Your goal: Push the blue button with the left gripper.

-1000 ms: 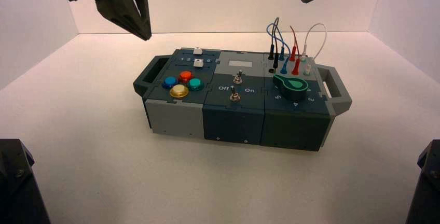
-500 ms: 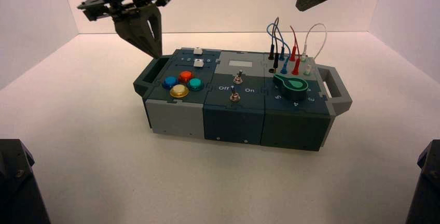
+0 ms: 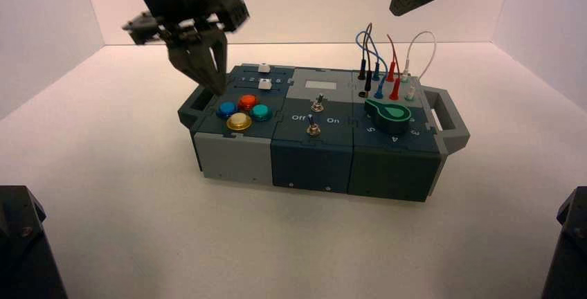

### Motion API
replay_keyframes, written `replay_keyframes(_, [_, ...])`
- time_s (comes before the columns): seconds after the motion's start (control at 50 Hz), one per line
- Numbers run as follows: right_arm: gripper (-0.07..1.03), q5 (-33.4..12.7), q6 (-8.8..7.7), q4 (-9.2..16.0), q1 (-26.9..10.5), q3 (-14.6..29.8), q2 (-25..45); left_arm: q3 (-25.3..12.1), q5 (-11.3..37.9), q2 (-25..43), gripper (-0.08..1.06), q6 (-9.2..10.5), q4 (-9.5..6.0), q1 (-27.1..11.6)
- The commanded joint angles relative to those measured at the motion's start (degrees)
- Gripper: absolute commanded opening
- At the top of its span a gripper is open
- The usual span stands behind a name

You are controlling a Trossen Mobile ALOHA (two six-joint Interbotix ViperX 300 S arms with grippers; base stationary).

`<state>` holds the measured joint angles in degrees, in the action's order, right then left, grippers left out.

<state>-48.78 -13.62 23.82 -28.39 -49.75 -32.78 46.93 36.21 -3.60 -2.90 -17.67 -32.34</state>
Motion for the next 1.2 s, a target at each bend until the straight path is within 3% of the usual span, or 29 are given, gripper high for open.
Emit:
replay_keyframes(0.02, [-0.02,0.35,-0.44,0.35,-0.26,0.79,-0.26,-1.41,-2.02,0.79,-0.03,-0.44,0.0,-0.97])
replay_keyframes(0.22, [-0.02,0.35,-0.53,0.35,-0.26,0.7,-0.7,-1.05,-5.19,3.25,-0.03,-0.44,0.53,-1.41])
replay_keyframes(0.5, [-0.02,0.44,-0.44,0.35,-0.26,0.97,-0.79,-0.09,-5.36,6.24,-0.03,-0.7,1.23,-1.49])
replay_keyframes(0.98, [-0.02,0.44,-0.7,0.26,-0.26,0.53,-1.58,-2.72,6.5,-5.1,-0.03,-0.44,6.68,-1.41])
replay_keyframes(1.2, [-0.02,0.35,-1.05,0.18,-0.26,0.35,-2.02,-2.81,6.86,-7.03,-0.03,-0.18,6.86,-1.41])
